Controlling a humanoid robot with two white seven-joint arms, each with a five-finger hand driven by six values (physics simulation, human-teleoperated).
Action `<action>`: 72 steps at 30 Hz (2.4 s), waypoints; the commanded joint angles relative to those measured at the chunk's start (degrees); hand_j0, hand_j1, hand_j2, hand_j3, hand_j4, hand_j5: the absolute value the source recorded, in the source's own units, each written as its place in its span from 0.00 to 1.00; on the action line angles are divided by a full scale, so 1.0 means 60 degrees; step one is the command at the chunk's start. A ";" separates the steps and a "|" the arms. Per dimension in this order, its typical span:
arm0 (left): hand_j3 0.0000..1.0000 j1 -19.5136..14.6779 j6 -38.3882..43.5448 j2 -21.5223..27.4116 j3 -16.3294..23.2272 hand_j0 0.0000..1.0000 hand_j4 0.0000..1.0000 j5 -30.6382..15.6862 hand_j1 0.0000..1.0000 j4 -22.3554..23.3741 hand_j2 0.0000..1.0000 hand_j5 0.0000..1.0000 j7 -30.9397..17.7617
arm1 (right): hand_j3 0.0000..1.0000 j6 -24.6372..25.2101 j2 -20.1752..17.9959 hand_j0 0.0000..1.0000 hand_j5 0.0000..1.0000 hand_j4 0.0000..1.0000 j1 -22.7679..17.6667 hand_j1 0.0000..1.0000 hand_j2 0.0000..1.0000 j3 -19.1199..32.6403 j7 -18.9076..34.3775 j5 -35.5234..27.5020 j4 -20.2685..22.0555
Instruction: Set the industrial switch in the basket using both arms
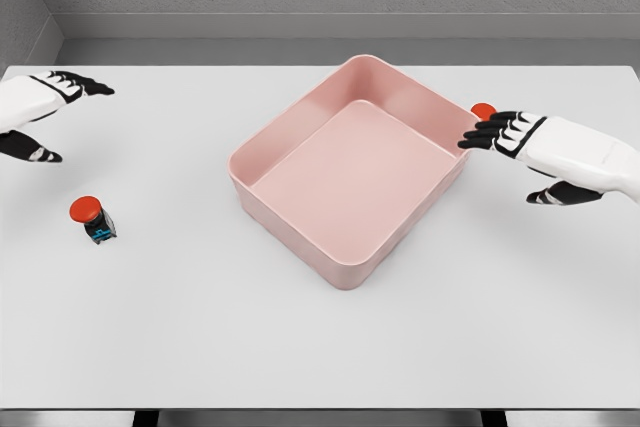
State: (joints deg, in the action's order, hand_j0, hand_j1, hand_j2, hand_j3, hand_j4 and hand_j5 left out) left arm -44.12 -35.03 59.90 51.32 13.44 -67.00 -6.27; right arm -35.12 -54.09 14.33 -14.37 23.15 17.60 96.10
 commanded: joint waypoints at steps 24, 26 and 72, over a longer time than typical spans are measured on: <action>1.00 -0.0835 0.0006 0.1018 0.2082 1.00 1.00 0.1012 1.00 -0.1401 1.00 1.00 0.0079 | 1.00 0.0020 0.2526 1.00 1.00 1.00 0.3457 1.00 1.00 -0.0607 0.1063 0.3644 -0.5264; 1.00 -0.0820 0.0006 0.1003 0.2082 1.00 1.00 0.0968 1.00 -0.1416 1.00 1.00 0.0079 | 1.00 0.0020 0.2731 1.00 1.00 1.00 0.3603 1.00 1.00 -0.0622 0.1063 0.3658 -0.5293; 1.00 -0.0776 0.0006 0.1252 0.3313 1.00 1.00 0.0763 1.00 -0.2353 1.00 1.00 0.0123 | 1.00 0.0020 0.4386 1.00 1.00 1.00 0.4614 1.00 1.00 -0.0637 0.1254 0.5387 -0.6392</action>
State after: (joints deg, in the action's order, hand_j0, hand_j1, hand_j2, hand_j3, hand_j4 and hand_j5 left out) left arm -48.78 -35.02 67.40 71.21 18.34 -81.01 -5.54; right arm -35.15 -27.59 42.01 -18.37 30.73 50.26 57.80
